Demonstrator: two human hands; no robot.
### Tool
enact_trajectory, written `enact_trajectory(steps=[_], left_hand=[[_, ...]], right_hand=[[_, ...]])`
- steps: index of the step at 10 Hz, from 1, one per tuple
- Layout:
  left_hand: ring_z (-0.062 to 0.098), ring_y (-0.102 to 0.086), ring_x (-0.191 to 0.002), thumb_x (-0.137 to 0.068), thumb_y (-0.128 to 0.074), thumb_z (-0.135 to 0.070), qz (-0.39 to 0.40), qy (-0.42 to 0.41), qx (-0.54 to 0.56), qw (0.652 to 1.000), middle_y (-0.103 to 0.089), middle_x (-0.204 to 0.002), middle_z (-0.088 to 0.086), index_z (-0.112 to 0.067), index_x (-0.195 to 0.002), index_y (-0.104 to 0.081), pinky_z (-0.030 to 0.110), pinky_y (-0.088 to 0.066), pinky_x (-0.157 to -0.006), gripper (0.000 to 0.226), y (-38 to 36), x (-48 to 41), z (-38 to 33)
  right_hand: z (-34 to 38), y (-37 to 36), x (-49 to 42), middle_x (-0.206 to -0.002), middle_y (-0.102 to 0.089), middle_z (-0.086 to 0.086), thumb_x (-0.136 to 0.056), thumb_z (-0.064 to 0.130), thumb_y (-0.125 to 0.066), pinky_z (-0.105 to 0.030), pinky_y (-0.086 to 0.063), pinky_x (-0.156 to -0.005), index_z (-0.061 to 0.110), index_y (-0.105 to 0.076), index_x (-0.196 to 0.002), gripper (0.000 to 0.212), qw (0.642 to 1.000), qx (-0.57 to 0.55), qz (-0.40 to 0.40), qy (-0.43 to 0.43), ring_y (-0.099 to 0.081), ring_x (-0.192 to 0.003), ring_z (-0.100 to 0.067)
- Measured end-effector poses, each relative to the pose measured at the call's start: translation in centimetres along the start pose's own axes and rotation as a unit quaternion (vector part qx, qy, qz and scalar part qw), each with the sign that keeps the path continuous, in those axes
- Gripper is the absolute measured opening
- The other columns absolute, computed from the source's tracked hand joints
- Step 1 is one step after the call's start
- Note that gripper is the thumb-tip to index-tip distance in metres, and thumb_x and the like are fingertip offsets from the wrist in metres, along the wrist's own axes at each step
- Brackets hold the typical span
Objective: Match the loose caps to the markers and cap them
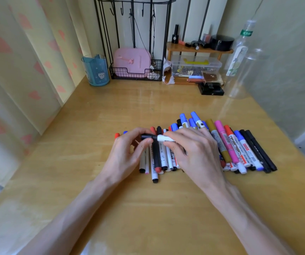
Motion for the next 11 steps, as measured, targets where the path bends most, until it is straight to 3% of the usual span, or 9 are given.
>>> enact_trajectory(steps=[1,2,3,4,5,6,8,10,11], left_hand=[[0.019,-0.069,-0.094,-0.104,-0.064,-0.021,-0.02,0.009,0.027,0.999,-0.073,-0.107,-0.013,-0.023,-0.126,-0.067,0.036,-0.056,-0.085,0.022,0.3,-0.6,-0.2],[0.022,-0.067,-0.103,-0.102,-0.064,-0.026,-0.026,-0.004,0.017,1.0,-0.068,-0.116,-0.01,-0.024,-0.141,-0.059,0.024,-0.051,-0.081,0.039,1.2,-0.8,0.2],[0.02,-0.065,-0.107,-0.102,-0.065,-0.025,-0.051,-0.006,-0.016,0.999,-0.068,-0.118,-0.007,-0.021,-0.136,-0.064,0.02,-0.046,-0.083,0.034,1.8,-0.9,0.7],[0.018,-0.065,-0.104,-0.102,-0.066,-0.027,-0.053,0.001,-0.011,0.999,-0.068,-0.115,-0.006,-0.022,-0.13,-0.068,0.027,-0.048,-0.084,0.029,1.6,-0.7,0.8],[0.02,-0.064,-0.109,-0.099,-0.067,-0.033,-0.027,-0.011,-0.029,0.999,-0.067,-0.115,-0.006,-0.024,-0.129,-0.069,0.038,-0.052,-0.091,0.031,1.1,-0.3,1.0],[0.02,-0.063,-0.11,-0.097,-0.069,-0.034,-0.018,-0.012,-0.031,0.999,-0.067,-0.115,-0.008,-0.025,-0.127,-0.07,0.038,-0.051,-0.089,0.031,0.9,-0.1,0.8],[0.018,-0.064,-0.11,-0.096,-0.07,-0.034,-0.013,-0.009,-0.027,1.0,-0.068,-0.114,-0.01,-0.024,-0.125,-0.071,0.037,-0.051,-0.088,0.031,0.7,-0.2,0.9],[0.017,-0.065,-0.109,-0.095,-0.071,-0.034,-0.022,-0.004,-0.025,0.999,-0.069,-0.112,-0.014,-0.023,-0.122,-0.073,0.035,-0.052,-0.088,0.029,0.8,-0.2,0.9],[0.015,-0.066,-0.11,-0.096,-0.073,-0.033,-0.027,-0.007,-0.014,1.0,-0.07,-0.112,-0.015,-0.022,-0.121,-0.073,0.027,-0.05,-0.088,0.027,0.7,-0.1,0.9]], right_hand=[[0.5,0.1,-0.5,-0.094,-0.068,0.005,-0.095,0.03,-0.076,-0.036,-0.049,-0.07,0.017,-0.079,-0.107,0.017,0.999,0.012,-0.006,-0.03,-0.06,-0.084,-0.019],[0.5,0.3,-0.6,-0.085,-0.064,0.005,-0.093,0.032,-0.077,-0.028,-0.037,-0.07,0.018,-0.08,-0.101,0.016,0.996,0.021,-0.016,-0.08,-0.056,-0.075,-0.017],[0.5,0.6,-1.5,-0.069,-0.062,0.008,-0.093,0.038,-0.076,-0.027,-0.03,-0.069,0.021,-0.079,-0.097,0.018,0.988,0.037,-0.016,-0.148,-0.047,-0.058,-0.014],[1.2,-0.1,-2.6,-0.059,-0.059,0.009,-0.096,0.041,-0.067,-0.031,-0.039,-0.07,0.023,-0.068,-0.1,0.019,0.981,0.053,0.027,-0.186,-0.049,-0.055,-0.015],[1.7,-1.4,-3.0,-0.06,-0.055,0.009,-0.095,0.041,-0.063,-0.038,-0.042,-0.086,0.023,-0.054,-0.097,0.02,0.977,0.087,0.059,-0.188,-0.052,-0.06,-0.017],[1.9,-2.5,-2.7,-0.063,-0.058,0.005,-0.093,0.039,-0.065,-0.039,-0.039,-0.084,0.02,-0.052,-0.095,0.023,0.973,0.119,0.071,-0.186,-0.056,-0.07,-0.022],[1.7,-3.2,-2.3,-0.056,-0.057,0.002,-0.091,0.031,-0.068,-0.041,-0.038,-0.082,0.017,-0.058,-0.086,0.018,0.966,0.164,0.089,-0.182,-0.053,-0.071,-0.025],[1.1,-2.8,-1.7,-0.067,-0.062,0.007,-0.09,0.033,-0.07,-0.037,-0.033,-0.085,0.022,-0.06,-0.082,0.017,0.975,0.144,0.049,-0.16,-0.043,-0.074,-0.018],[0.9,-2.6,-1.5,-0.077,-0.061,0.011,-0.091,0.039,-0.068,-0.035,-0.033,-0.084,0.026,-0.06,-0.088,0.016,0.984,0.097,0.022,-0.146,-0.047,-0.081,-0.016]])
Point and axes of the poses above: each hand's wrist, its own x-axis away from the middle knuckle, its own y-axis out of the back of the hand, z = x × y, the point moved 1 cm from there along -x, towards the middle knuckle
